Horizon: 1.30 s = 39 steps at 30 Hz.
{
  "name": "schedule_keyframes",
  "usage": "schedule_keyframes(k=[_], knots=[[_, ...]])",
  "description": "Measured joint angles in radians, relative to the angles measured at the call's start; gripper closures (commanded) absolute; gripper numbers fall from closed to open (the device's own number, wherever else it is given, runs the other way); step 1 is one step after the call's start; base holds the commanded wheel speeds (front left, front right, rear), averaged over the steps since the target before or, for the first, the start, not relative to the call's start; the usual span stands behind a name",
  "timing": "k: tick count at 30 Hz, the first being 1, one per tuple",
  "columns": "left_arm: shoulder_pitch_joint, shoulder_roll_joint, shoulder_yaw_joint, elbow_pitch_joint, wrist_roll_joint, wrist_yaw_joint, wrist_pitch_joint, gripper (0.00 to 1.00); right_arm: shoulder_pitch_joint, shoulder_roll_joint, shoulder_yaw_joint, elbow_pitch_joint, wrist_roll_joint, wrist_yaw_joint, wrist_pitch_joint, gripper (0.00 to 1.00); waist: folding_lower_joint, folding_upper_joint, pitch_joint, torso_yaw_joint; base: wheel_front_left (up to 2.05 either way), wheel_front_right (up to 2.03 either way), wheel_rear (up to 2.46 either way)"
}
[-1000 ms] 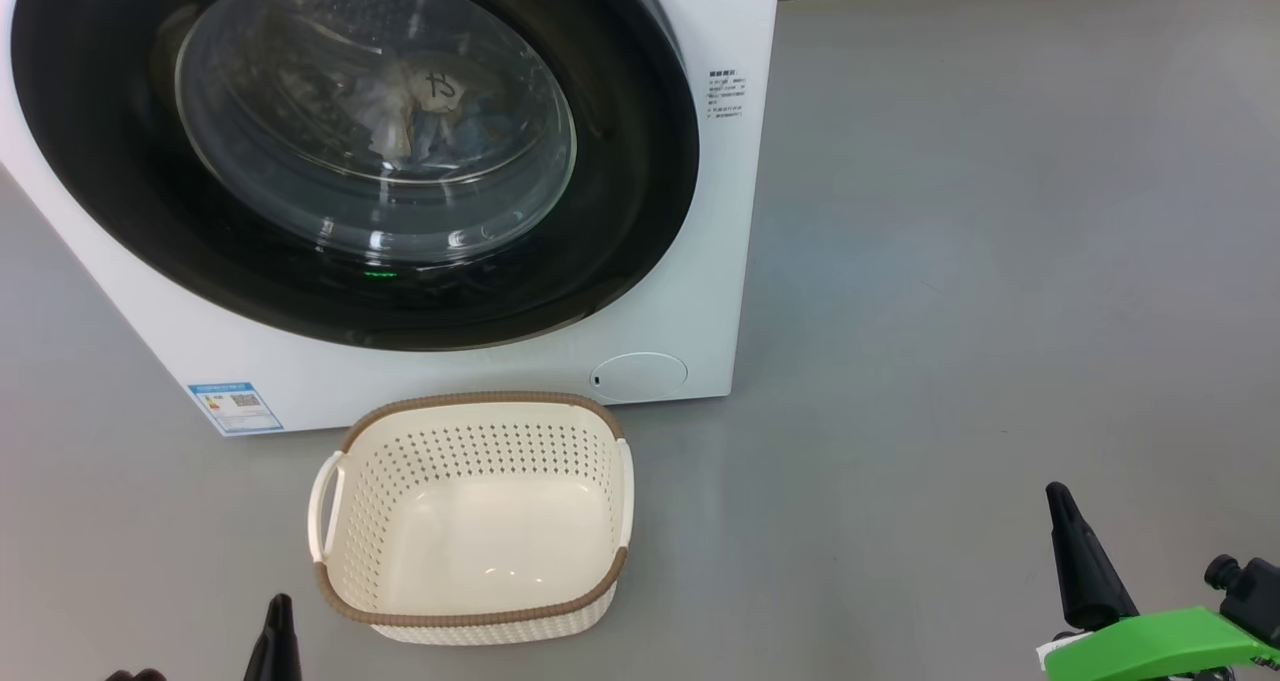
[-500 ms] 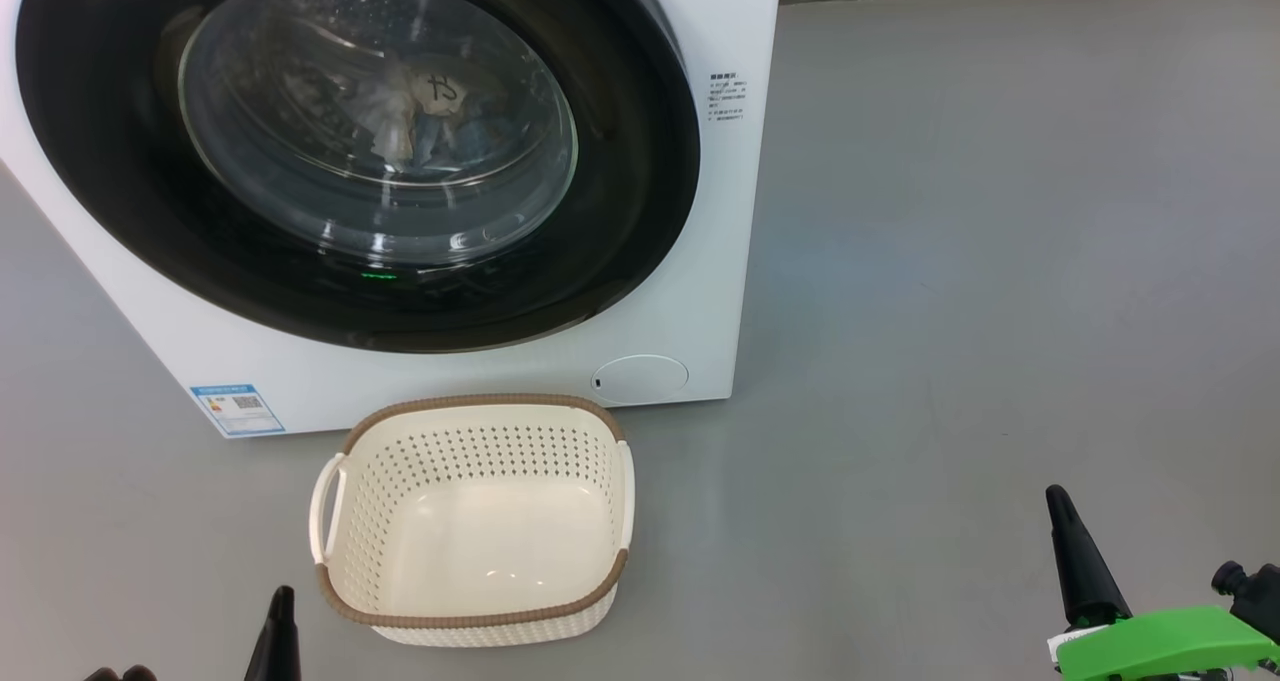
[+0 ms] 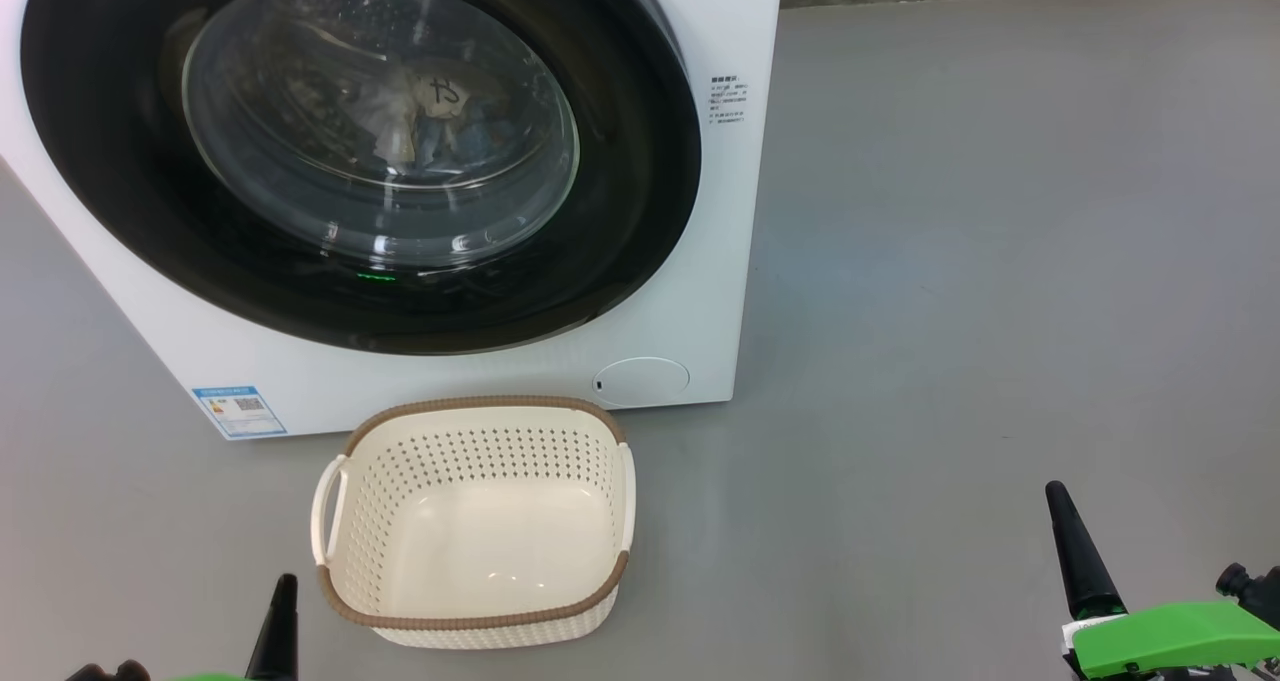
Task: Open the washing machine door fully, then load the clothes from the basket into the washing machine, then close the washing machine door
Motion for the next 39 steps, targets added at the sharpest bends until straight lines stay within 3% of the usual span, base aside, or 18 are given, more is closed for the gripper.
schedule_keyframes(k=[39], knots=[[-0.057, 0.008, 0.017, 0.017, -0.423, -0.034, 0.107, 1.00, -0.026, 0.008, -0.022, 0.037, 0.422, -0.004, 0.110, 1.00, 0.0000, 0.0000, -0.011, 0.003, 0.00, 0.00, 0.00]])
